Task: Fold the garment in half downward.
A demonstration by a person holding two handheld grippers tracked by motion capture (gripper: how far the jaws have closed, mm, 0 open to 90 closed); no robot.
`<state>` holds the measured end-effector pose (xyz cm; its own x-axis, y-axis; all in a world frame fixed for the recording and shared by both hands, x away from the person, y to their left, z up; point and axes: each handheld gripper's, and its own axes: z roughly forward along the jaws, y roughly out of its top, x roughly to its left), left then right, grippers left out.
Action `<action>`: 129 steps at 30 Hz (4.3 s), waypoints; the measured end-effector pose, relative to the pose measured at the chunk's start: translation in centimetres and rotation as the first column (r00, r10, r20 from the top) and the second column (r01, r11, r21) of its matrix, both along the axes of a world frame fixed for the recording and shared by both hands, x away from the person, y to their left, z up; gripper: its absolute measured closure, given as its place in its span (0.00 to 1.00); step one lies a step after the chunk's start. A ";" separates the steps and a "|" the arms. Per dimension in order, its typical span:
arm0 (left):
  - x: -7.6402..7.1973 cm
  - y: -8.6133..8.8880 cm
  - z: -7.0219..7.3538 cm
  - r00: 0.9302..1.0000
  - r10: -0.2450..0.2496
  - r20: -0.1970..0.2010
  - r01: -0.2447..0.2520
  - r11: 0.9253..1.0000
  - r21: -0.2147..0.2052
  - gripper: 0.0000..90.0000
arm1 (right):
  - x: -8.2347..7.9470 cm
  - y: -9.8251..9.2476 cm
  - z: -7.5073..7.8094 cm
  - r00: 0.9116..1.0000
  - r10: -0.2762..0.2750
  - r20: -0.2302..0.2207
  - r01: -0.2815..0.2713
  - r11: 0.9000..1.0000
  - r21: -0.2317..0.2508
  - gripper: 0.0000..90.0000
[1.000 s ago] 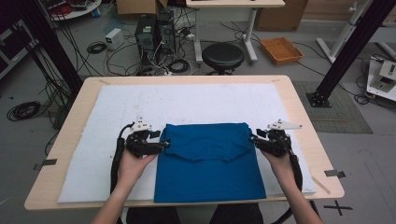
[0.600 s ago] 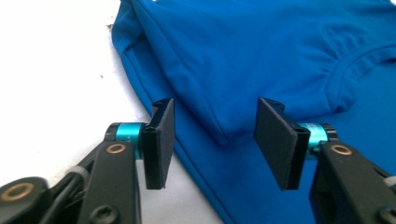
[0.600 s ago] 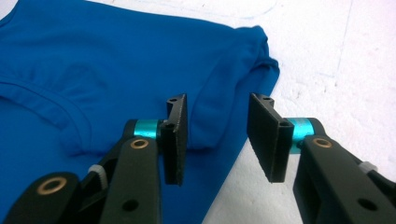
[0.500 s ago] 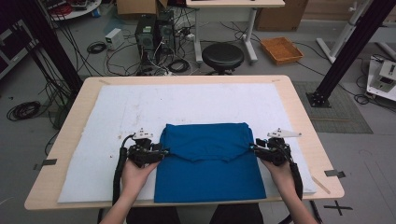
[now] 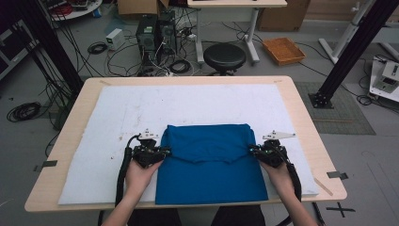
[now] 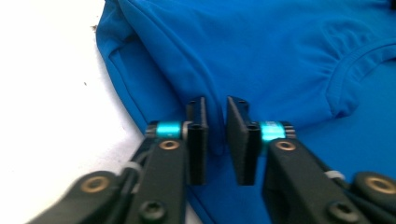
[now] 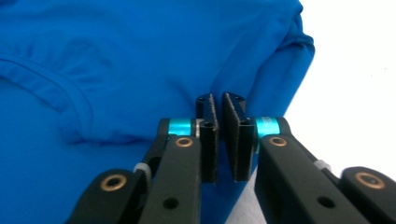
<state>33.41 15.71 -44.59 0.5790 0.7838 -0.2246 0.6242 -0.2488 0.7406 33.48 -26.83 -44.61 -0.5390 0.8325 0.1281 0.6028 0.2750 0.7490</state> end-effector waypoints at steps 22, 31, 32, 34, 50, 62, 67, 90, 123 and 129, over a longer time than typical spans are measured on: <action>-0.7 0.4 1.9 0.998 -0.048 0.027 0.050 0.997 -0.063 0.95 | -1.0 -0.4 1.5 0.999 0.028 0.032 -0.029 0.998 0.047 0.96; -2.4 1.0 3.3 0.995 -0.090 0.033 0.093 0.990 -0.102 0.95 | -2.4 -0.9 2.6 0.998 0.046 0.042 -0.049 0.996 0.071 0.96; -2.6 1.0 3.4 0.995 -0.095 0.035 0.098 0.990 -0.102 0.95 | -2.7 -1.0 2.7 0.998 0.049 0.047 -0.052 0.996 0.071 0.96; -3.1 1.1 3.5 0.994 -0.105 0.034 0.108 0.989 -0.105 0.95 | -3.1 -1.1 2.9 0.997 0.053 0.050 -0.057 0.996 0.073 0.96; -8.0 1.5 4.1 0.980 -0.199 0.015 0.199 0.971 -0.134 0.95 | -8.0 -2.0 3.7 0.993 0.102 0.057 -0.106 0.990 0.090 0.96; -11.2 1.2 2.7 0.971 -0.237 -0.010 0.235 0.968 -0.089 0.95 | -11.8 -2.7 2.5 0.992 0.120 0.037 -0.122 0.991 0.059 0.96; -11.5 0.9 2.0 0.971 -0.237 -0.022 0.235 0.971 -0.045 0.87 | -12.2 -2.6 1.8 0.992 0.119 0.035 -0.121 0.992 0.038 0.92; 0.9 2.4 1.1 0.982 0.139 0.125 -0.141 0.990 0.010 0.53 | 2.2 -2.2 1.4 0.984 -0.169 0.053 0.166 0.985 0.055 0.64; 7.4 1.3 1.0 0.987 0.105 0.119 -0.113 0.991 0.069 0.98 | 8.3 -1.0 1.2 0.989 -0.137 0.054 0.138 0.990 -0.003 0.98; 8.4 1.2 0.1 0.988 0.109 0.112 -0.118 0.990 0.072 0.98 | 9.3 -1.3 0.2 0.988 -0.151 0.031 0.151 0.989 -0.005 0.97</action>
